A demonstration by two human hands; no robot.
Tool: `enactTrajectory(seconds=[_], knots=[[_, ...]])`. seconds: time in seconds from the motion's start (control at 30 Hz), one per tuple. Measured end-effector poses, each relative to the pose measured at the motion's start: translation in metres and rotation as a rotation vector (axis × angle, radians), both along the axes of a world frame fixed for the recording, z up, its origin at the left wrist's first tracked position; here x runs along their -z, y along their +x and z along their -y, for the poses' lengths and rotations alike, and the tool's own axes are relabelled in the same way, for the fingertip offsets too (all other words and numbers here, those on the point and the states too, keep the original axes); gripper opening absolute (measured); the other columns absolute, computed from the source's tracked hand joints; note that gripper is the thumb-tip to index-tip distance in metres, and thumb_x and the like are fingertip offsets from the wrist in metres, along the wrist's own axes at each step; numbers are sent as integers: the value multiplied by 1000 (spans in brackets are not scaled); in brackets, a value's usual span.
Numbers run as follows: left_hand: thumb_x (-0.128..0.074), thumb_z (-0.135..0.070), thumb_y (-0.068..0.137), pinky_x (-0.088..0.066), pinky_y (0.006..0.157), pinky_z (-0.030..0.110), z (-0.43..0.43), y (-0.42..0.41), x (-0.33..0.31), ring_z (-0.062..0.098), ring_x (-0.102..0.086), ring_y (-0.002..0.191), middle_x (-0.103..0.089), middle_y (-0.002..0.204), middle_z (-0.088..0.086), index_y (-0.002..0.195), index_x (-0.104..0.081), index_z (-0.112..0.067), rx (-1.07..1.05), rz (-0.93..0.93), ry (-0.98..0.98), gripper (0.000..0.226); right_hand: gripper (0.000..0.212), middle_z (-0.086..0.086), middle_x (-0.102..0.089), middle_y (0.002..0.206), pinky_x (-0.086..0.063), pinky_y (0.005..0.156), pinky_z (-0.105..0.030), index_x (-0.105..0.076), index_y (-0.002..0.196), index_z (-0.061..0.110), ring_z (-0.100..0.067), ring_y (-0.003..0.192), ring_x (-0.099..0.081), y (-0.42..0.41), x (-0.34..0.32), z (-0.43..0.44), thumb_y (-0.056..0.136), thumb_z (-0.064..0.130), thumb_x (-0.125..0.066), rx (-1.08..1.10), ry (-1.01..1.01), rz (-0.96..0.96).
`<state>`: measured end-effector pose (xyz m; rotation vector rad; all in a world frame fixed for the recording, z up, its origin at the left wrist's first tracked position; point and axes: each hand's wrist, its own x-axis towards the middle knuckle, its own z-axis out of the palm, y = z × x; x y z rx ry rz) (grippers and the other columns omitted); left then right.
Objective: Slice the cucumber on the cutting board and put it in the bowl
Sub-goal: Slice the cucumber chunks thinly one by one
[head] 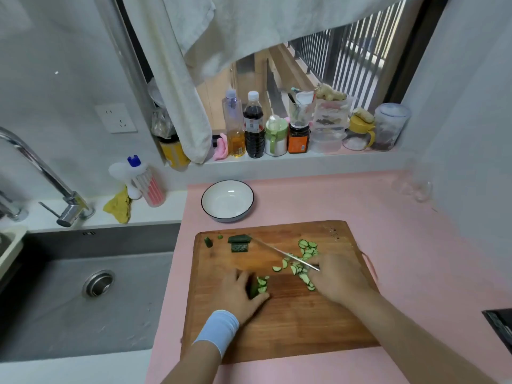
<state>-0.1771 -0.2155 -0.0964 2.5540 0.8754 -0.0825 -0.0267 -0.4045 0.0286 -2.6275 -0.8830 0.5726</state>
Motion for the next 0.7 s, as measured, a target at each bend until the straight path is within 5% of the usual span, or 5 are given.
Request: enactTrajectory(seconds=[0.1,0.27,0.5,0.7], knots=[[-53,-60,89,-43,91,27,6,13,12,20,-51,109,-49,122,0,132,-50,-21,91,47,107,58,30,10,-61,63,-34,46,-23,-70,122,36,-7,54,-56,-9,7,1,96,30,-55,97,45,-55],[-43,-50,99,-39,69,30,5,43,10,24,-58,93,-58,111,3,114,-58,-14,158,94,155,42,31,15,-68,74,-36,48,-19,-69,123,40,-6,58,-60,-12,16,15,95,31,-58,149,110,-65],[-67,-24,91,-46,74,23,30,105,-8,16,-63,80,-65,89,-2,107,-66,-16,156,232,-285,18,34,16,-67,78,-48,56,-24,-72,118,43,-4,67,-61,5,18,41,92,27,-56,215,160,-48],[-57,-30,94,-48,81,25,24,100,-20,9,-59,95,-62,111,-13,120,-64,-31,125,366,-176,27,31,11,-67,69,-49,58,-29,-74,110,40,-7,60,-60,24,19,51,92,24,-54,236,175,-106]])
